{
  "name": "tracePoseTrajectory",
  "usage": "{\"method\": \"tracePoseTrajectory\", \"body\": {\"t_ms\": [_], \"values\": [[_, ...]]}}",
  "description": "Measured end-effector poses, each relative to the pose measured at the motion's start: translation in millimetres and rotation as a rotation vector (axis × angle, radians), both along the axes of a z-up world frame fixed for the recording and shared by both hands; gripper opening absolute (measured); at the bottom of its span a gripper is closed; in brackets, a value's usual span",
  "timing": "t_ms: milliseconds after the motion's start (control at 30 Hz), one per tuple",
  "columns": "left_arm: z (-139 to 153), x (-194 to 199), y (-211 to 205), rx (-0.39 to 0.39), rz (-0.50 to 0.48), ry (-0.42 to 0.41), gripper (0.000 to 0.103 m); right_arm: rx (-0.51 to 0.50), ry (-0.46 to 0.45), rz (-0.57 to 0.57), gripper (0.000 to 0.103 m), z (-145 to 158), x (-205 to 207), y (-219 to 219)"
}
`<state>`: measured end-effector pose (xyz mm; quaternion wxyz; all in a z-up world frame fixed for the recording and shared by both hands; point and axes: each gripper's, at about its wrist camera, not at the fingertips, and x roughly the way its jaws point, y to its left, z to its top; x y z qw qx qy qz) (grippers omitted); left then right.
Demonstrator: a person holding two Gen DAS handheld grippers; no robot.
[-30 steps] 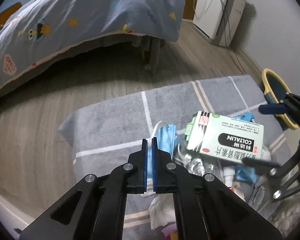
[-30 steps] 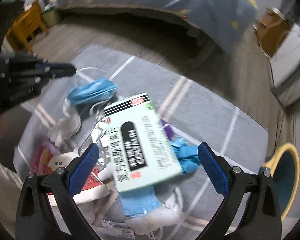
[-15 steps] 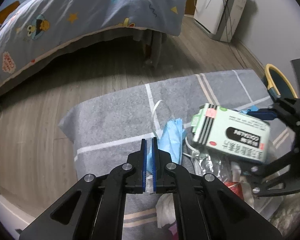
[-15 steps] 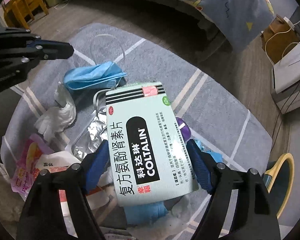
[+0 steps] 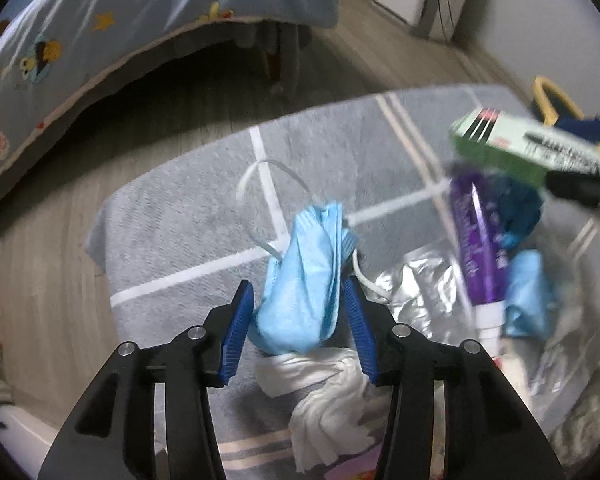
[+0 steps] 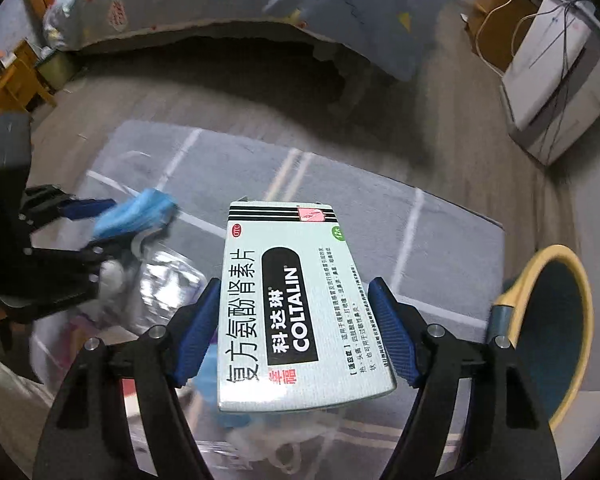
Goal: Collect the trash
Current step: 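Grasp the COLTALIN box with the right tool while the left tool grasps the blue mask, then carry box and mask over the bin and open both tools to drop them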
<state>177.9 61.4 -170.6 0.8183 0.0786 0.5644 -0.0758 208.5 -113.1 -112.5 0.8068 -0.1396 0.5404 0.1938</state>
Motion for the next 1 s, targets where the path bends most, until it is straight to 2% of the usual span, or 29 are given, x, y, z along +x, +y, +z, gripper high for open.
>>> {"method": "tracePoseTrajectory", "body": {"t_ms": [33,67,167,467,733,1000], "values": [[-2,1,-1,0.01,0.0,0.009,0.046,-0.016,-0.001,0.0,0.073,-1,0,1],[-4,2,-1,0.013,0.005,0.015,0.032,-0.025,0.0,-0.004,0.073,-2,1,2],[-1,5,3,-0.023,0.025,0.014,0.028,-0.002,0.006,-0.035,0.073,-2,3,-4],[35,5,0,-0.033,0.021,-0.126,0.027,0.081,-0.023,-0.105,0.073,9,3,-17],[74,-2,-8,-0.066,0.022,-0.235,0.027,0.153,-0.111,-0.196,0.073,46,3,-45],[109,-3,-38,-0.115,0.005,-0.31,0.027,0.208,-0.202,-0.295,0.073,79,2,-93]]}}
